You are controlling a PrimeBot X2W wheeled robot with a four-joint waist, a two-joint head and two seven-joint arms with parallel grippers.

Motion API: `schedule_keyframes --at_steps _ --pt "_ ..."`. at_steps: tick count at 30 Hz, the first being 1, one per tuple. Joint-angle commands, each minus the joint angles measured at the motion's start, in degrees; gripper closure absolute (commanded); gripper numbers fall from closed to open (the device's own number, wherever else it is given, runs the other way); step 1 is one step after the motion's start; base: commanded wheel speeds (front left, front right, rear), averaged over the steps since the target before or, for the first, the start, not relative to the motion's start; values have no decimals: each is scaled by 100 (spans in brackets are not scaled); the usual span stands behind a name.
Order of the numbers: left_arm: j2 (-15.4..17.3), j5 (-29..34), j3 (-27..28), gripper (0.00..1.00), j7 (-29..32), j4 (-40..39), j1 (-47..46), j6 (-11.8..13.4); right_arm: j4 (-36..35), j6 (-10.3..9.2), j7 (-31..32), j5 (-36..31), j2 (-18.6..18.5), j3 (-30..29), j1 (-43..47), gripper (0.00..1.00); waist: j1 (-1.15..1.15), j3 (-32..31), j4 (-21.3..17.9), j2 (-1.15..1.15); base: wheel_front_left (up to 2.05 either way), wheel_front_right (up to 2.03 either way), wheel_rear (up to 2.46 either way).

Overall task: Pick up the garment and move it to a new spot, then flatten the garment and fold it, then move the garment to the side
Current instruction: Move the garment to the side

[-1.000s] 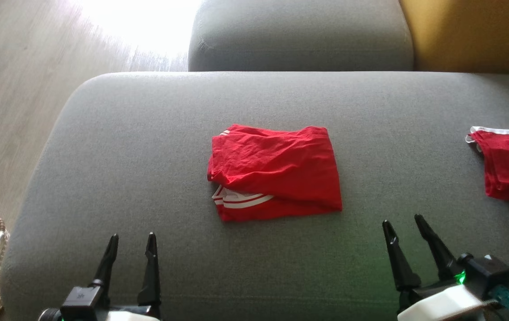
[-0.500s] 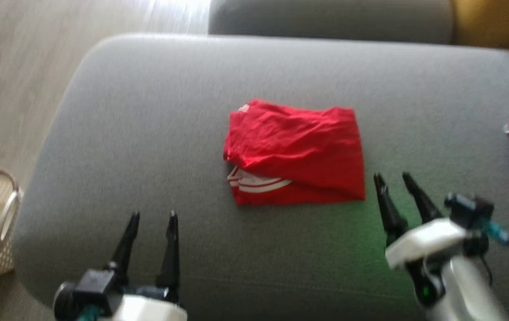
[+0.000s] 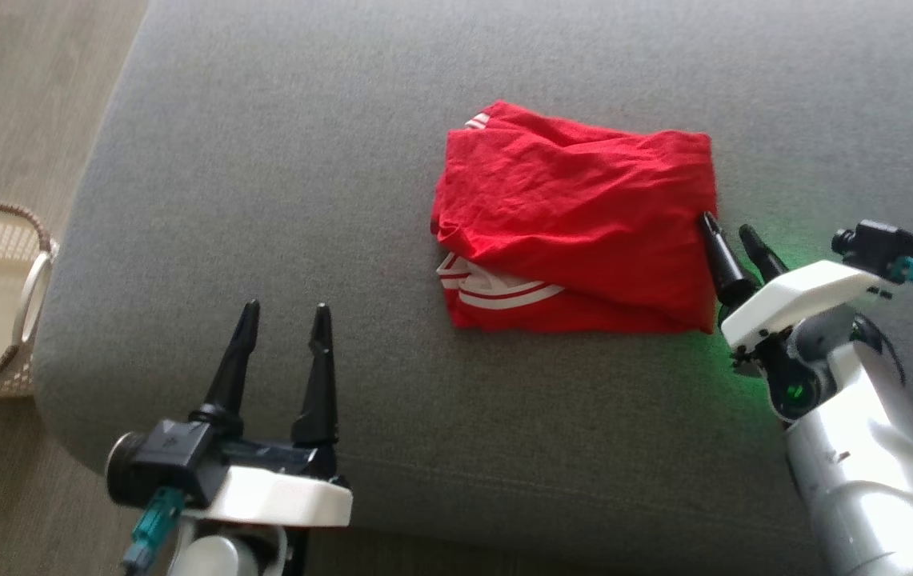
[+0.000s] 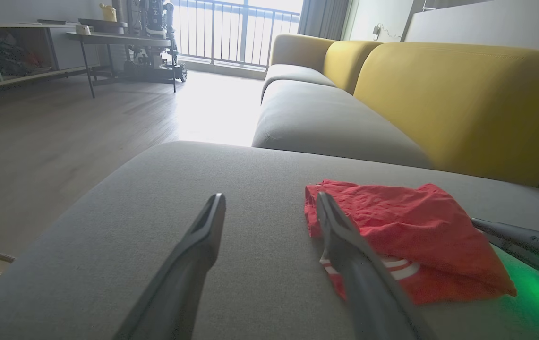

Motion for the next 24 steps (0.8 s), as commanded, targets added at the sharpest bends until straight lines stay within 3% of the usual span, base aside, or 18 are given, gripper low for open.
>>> schedule_keyframes --at_steps 1,6,7,8,9,10,18,24 --pt "-32 -29 99 0 -68 -212 -217 37 -104 -1 37 100 -46 221 -228 0 -2 108 67 0 0 0 0" --pt "-32 -48 56 0 -68 -194 -313 74 -40 -1 249 475 -140 683 -291 0 -2 199 86 0 0 0 0" --pt "-32 -51 47 0 -68 -189 -326 81 -43 -1 257 530 -174 778 -285 7 -2 209 87 0 0 0 0" --pt "-32 -53 36 0 -68 -184 -339 86 -43 -1 244 594 -204 850 -280 46 -2 216 88 0 0 0 0" --pt "-32 -54 25 0 -68 -180 -352 89 -41 -1 244 666 -224 918 -272 77 -2 220 89 0 0 0 0" --pt "-32 -54 17 0 -68 -178 -365 90 -55 -1 248 733 -241 1003 -265 100 -2 224 88 0 0 0 0" --pt "-32 -30 86 0 -68 -209 -371 102 -102 -1 -145 929 -463 1358 -310 100 -2 195 -148 0 0 0 0" --pt "-32 32 179 0 -68 -245 -359 56 -374 -1 -412 746 -696 1496 -339 100 -2 126 -714 0 0 0 0"
